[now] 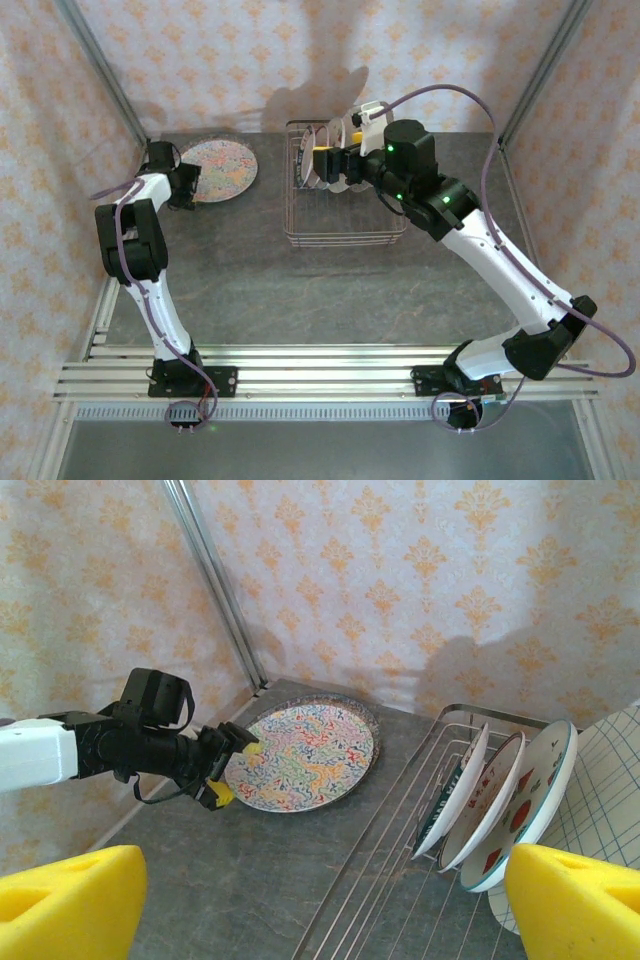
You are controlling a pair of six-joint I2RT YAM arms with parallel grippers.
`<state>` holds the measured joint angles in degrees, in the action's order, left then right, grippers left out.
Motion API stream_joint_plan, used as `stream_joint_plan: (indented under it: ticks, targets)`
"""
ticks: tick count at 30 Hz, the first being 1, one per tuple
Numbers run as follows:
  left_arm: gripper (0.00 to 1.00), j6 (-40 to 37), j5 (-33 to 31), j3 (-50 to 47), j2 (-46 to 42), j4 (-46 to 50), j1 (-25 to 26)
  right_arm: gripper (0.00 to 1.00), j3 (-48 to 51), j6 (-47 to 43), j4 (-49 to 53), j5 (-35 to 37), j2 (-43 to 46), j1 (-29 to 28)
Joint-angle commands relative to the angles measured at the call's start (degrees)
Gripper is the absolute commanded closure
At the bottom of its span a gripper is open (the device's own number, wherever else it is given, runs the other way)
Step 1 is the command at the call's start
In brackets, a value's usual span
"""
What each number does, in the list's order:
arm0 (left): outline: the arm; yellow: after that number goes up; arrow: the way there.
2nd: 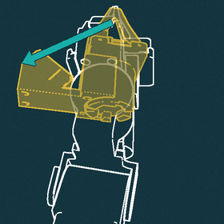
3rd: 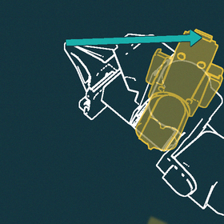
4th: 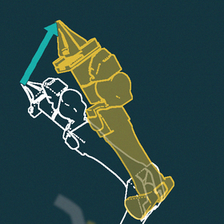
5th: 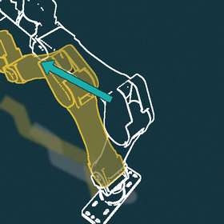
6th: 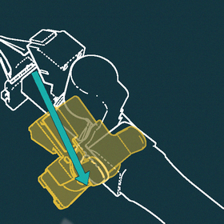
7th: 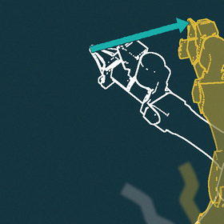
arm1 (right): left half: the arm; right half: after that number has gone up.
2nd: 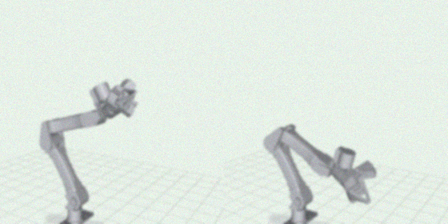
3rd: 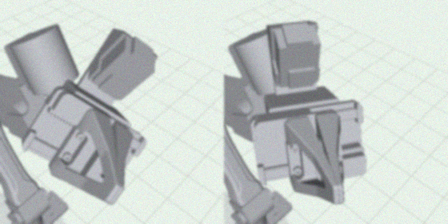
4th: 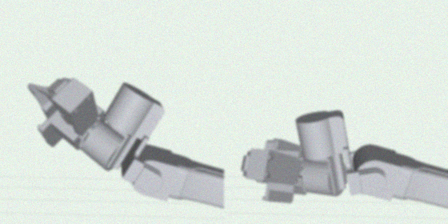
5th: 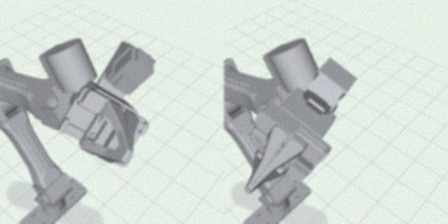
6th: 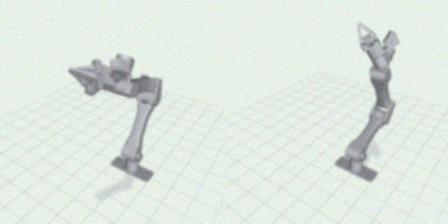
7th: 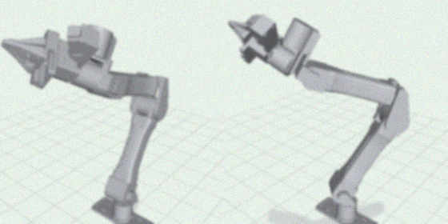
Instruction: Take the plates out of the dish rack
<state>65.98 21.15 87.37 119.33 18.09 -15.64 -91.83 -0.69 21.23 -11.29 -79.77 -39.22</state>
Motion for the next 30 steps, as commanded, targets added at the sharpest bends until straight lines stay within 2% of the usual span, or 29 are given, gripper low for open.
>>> stream_joint_plan:
  ticks: [1,4,12,15,18,24,27,30]
  targets:
    - [0.19,-0.6,-2.55,2.35,1.43,4.29,-0.53,0.08,-1.52,0.75,0.13,1.15,0.75,-0.33]
    - [0.16,-0.67,-2.92,3.01,1.5,5.55,-0.54,0.08,-1.25,0.87,0.04,1.16,0.92,-0.33]
    - [0.15,-0.63,-3.2,5.82,2.4,8.5,-0.53,0.08,-1.38,1.2,0.23,2.06,0.75,-0.33]
    - [0.15,-1.1,-3.64,6.6,2.1,9.84,-0.45,0.08,-2.15,1.63,1.82,5.43,0.4,-0.33]
    - [0.1,-1.37,-5.07,6.98,0.9,11.84,-0.27,0.08,-4.41,1.83,5.58,13.14,-0.79,-0.24]
    - [0.07,-0.78,-8.27,6.64,-4.39,14.19,1.16,0.12,-17.95,9.06,21.22,27.38,-8.51,3.8]
    - [0.04,0.14,-10.21,6.42,-7.77,14.75,3.06,0.16,-27.53,13.75,30.18,28.61,-14.75,7.67]
    - [0.04,1.03,-11.77,6.34,-11.64,14.36,5.6,0.17,-35.38,15.19,35.04,27.46,-20.75,10.47]
